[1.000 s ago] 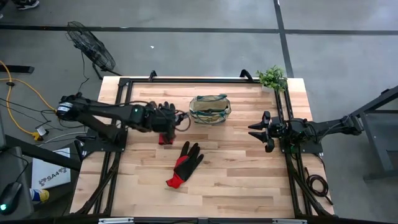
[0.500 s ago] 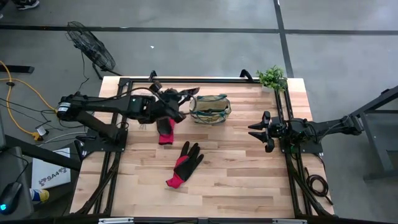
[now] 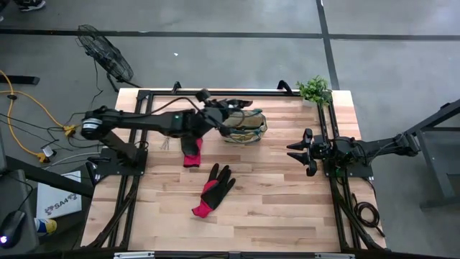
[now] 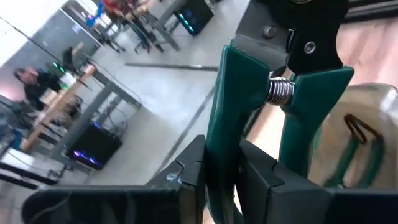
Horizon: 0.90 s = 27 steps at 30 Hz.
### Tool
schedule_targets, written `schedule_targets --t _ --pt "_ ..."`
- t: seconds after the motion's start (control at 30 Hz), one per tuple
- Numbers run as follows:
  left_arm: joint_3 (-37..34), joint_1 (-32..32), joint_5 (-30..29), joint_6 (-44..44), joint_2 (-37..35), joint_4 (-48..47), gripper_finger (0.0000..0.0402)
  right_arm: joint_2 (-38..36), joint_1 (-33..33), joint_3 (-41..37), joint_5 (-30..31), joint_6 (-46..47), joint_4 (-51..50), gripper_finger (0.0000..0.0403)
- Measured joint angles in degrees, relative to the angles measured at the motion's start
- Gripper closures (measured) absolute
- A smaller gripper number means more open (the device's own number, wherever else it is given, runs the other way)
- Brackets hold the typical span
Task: Pick & Place Garden tools in Gardening bag
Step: Put the green shear scissors into the gardening bag
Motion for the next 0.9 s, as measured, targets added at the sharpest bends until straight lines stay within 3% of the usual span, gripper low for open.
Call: schedule_targets --t 0.53,0.7,0.9 --pt "-0.02 0.31 -0.24 15.79 6.59 19.92 0.0346 0.0 -0.01 -0.01 0.0 0.01 -0.02 0.0268" --pt "-0.02 0.31 -0.76 15.96 6.56 18.44 0.0346 0.01 -0.01 0.0 0.0 0.0 -0.02 0.0268" --pt "-0.02 1.06 -0.21 10.28 6.56 11.34 0.0346 0.02 -0.01 -0.01 0.0 -0.01 -0.04 0.0268"
